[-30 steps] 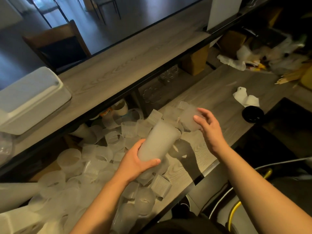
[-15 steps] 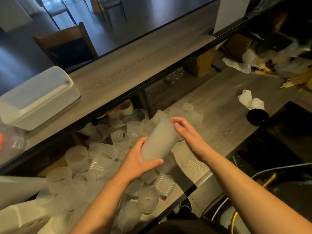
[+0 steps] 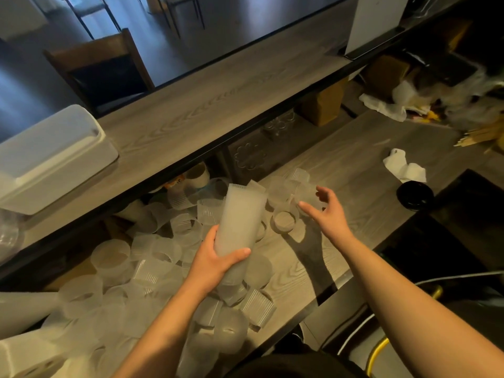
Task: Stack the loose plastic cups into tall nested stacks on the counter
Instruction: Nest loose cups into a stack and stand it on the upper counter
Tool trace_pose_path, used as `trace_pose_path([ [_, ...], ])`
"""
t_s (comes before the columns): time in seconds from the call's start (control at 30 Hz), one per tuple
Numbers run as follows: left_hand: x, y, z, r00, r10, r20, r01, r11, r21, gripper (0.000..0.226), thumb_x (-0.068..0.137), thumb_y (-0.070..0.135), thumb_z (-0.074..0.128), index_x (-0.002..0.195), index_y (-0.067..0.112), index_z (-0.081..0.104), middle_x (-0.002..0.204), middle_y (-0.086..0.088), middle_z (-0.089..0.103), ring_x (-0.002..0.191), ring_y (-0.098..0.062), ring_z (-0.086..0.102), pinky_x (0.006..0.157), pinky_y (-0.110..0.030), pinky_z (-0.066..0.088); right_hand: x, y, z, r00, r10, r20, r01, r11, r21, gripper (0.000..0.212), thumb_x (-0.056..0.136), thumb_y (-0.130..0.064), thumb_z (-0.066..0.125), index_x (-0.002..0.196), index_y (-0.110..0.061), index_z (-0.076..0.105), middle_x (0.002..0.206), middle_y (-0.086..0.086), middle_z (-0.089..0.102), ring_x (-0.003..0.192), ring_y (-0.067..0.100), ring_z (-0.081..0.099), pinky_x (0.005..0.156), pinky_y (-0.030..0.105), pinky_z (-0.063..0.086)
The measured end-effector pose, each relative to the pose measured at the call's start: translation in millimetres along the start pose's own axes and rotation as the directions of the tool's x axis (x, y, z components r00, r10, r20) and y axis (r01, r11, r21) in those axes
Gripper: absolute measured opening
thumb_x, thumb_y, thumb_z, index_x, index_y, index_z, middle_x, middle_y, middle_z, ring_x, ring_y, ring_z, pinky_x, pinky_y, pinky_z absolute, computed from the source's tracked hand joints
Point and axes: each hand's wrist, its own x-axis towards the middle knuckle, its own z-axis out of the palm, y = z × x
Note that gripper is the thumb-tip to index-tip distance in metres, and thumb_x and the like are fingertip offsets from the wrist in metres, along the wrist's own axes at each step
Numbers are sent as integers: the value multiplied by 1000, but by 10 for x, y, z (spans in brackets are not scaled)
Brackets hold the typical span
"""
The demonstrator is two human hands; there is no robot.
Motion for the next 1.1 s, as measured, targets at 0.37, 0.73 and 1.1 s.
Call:
trace_pose_path([
  [0.37,180,-16,73,998,-46,-52,45,999,-17,85,46,65,78,120,38,46,118,6,58,103,-13,62,75,-28,56,679,282,-37,982,76,173,-14,942,-336,98,72,-23,89,153,-17,32,154,10,35,144,30,30,119,49,30],
  [0.73,309,52,141,998,-50,-44,47,997,-65,93,47,65,77,128,34,42,119,6,56,105,-13,61,72,-24,55,458,44,-91,995,48,93,-60,989,132,71,84,-25,80,142,-25,39,125,-4,50,109,9,57,83,16,53],
  [1.1,325,88,196,999,-23,-36,22,999,-25,94,46,65,77,127,31,44,118,7,55,104,-12,60,72,-24,55,278,-525,-210,981,138,136,-194,701,686,56,96,-24,63,145,-19,37,119,6,62,105,25,66,91,46,57],
])
